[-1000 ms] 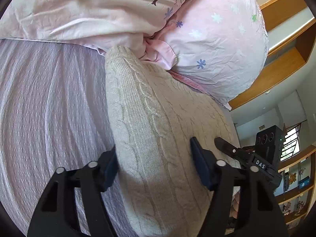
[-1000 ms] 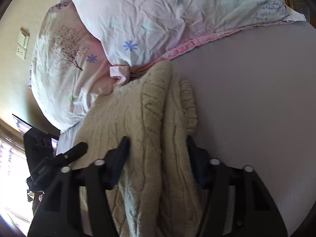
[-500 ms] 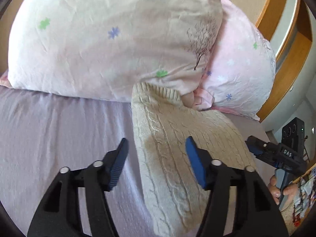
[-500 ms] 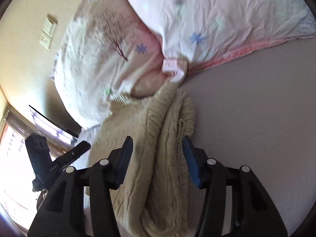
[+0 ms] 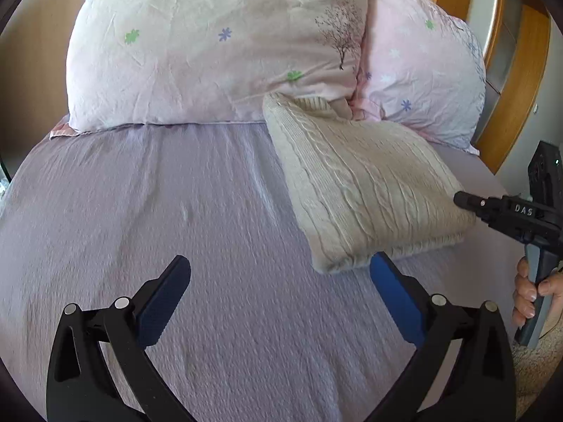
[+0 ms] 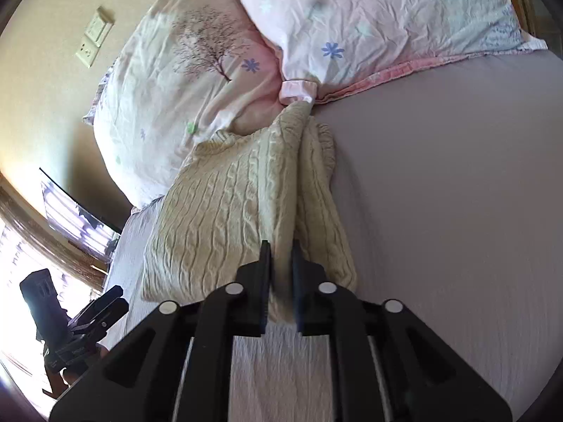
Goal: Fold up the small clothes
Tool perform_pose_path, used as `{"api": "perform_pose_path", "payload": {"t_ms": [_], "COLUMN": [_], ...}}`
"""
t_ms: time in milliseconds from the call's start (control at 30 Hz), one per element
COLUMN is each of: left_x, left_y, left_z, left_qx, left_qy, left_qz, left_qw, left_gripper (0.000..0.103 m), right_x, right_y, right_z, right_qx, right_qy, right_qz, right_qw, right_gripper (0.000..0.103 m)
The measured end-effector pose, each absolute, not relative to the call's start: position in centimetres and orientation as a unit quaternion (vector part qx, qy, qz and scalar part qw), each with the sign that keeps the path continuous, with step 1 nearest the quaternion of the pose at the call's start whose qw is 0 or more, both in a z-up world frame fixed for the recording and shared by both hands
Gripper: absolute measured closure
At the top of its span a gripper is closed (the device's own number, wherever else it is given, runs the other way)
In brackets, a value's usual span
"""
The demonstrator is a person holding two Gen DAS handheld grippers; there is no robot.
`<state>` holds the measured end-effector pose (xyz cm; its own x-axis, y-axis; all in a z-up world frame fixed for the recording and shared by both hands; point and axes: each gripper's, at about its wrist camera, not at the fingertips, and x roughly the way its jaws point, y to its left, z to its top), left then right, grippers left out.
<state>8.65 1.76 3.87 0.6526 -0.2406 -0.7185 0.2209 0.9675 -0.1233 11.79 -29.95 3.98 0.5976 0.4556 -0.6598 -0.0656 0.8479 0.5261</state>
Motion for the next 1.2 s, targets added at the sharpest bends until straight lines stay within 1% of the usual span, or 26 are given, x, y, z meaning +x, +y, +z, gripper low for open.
{"api": "perform_pose_path", "payload": {"t_ms": [33, 67, 100, 233, 300, 367, 567, 667, 1200], "left_x": [8.4, 8.2, 8.2, 8.5, 8.7, 8.9, 9.0, 9.1, 9.0], "left_y": [1.4, 1.1, 0.7, -0.6, -0.9, -1.2, -2.6, -2.5, -2.5], "left_z": [3.6, 3.3, 3.1, 1.7, 1.1, 0.8, 0.6, 0.5, 0.5], "left_qx": [-0.006, 0.002, 0.008, 0.021, 0.008, 0.005, 0.053, 0.05, 0.05], "left_qy": [0.402, 0.409, 0.413, 0.433, 0.446, 0.448, 0.449, 0.45, 0.448], "left_qz": [-0.121, -0.111, -0.103, -0.091, -0.094, -0.086, -0.069, -0.07, -0.07], "left_qw": [0.908, 0.906, 0.905, 0.897, 0.89, 0.89, 0.889, 0.889, 0.89], "left_gripper": [0.001, 0.001, 0.001, 0.001, 0.001, 0.001, 0.001, 0.001, 0.001], "right_x": [10.8, 9.6, 9.0, 7.7, 7.8, 8.0, 9.1, 8.9, 8.7], "right_y": [-29.8, -29.6, -29.1, -26.4, -25.4, -25.0, -23.5, -22.7, -22.6], "right_z": [4.7, 5.5, 5.9, 5.3, 4.1, 2.8, 0.7, 0.6, 0.6], "right_qx": [0.218, 0.197, 0.172, 0.05, 0.022, 0.029, 0.018, -0.005, -0.006], "right_qy": [0.41, 0.394, 0.386, 0.418, 0.434, 0.455, 0.487, 0.493, 0.493], "right_qz": [0.15, 0.144, 0.141, 0.063, 0.05, 0.058, 0.053, 0.039, 0.033], "right_qw": [0.873, 0.886, 0.895, 0.905, 0.899, 0.888, 0.871, 0.869, 0.869], "right_gripper": [0.025, 0.006, 0.002, 0.002, 0.002, 0.002, 0.002, 0.002, 0.002]}}
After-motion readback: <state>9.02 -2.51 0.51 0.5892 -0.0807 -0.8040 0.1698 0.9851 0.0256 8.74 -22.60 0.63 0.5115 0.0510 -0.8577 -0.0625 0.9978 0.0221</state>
